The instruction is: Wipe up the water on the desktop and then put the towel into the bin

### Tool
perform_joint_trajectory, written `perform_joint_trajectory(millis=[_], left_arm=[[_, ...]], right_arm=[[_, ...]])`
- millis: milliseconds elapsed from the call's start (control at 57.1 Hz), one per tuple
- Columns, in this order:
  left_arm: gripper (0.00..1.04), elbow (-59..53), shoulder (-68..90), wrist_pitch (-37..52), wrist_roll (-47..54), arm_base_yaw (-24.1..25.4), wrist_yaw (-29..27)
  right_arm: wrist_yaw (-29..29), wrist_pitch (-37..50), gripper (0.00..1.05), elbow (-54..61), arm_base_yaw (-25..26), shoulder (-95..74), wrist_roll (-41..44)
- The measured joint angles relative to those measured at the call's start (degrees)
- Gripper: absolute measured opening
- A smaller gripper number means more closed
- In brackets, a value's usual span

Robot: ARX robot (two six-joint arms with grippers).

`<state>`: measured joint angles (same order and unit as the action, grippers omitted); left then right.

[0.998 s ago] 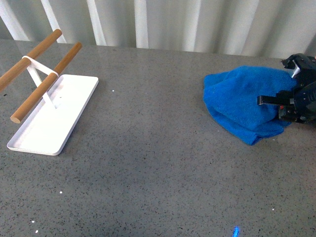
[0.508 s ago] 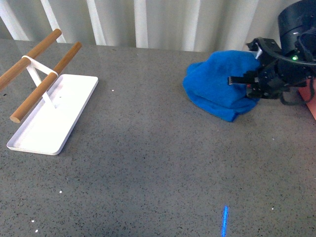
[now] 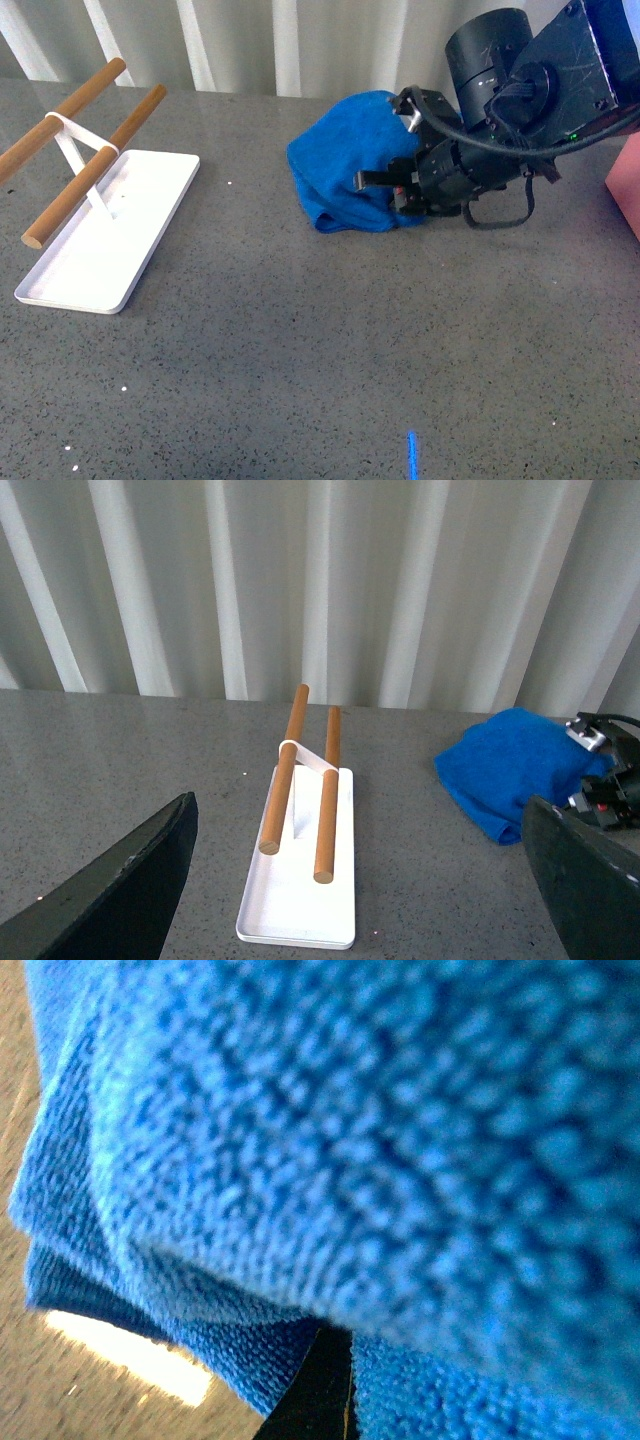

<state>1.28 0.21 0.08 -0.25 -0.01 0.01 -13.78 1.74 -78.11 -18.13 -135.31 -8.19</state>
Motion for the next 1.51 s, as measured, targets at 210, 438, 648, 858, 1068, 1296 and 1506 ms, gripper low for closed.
perform_joint_trajectory(millis=[210,438,648,858,1068,1296,1506], left_arm=[[0.98,0.0,0.0,0.0,0.0,0.0,0.0],[0.98,0.0,0.0,0.0,0.0,0.0,0.0],[0.98,0.0,0.0,0.0,0.0,0.0,0.0],[0.98,0.0,0.0,0.0,0.0,0.0,0.0],[0.98,0.0,0.0,0.0,0.0,0.0,0.0],[0.98,0.0,0.0,0.0,0.0,0.0,0.0],[0.98,0.0,0.0,0.0,0.0,0.0,0.02]], right_arm=[[-2.14,2.75,0.03,12.52,-0.72,6.93,-0.85],[-3.65,4.66,0.03,25.51,0.94,15.78,-0.66],[-6.25,2.69,0.03,33.48,5.18,28.52,1.05],[-6.49,-1.84,0.03,35.06,13.86,36.54,5.53],[-4.55,-2.6,0.03,34.32,20.85,36.76,10.08],[-0.22,0.13,0.03,28.44,24.39,30.32,12.37],[0.22,0.81,0.03,22.38,24.61,24.96,12.22]])
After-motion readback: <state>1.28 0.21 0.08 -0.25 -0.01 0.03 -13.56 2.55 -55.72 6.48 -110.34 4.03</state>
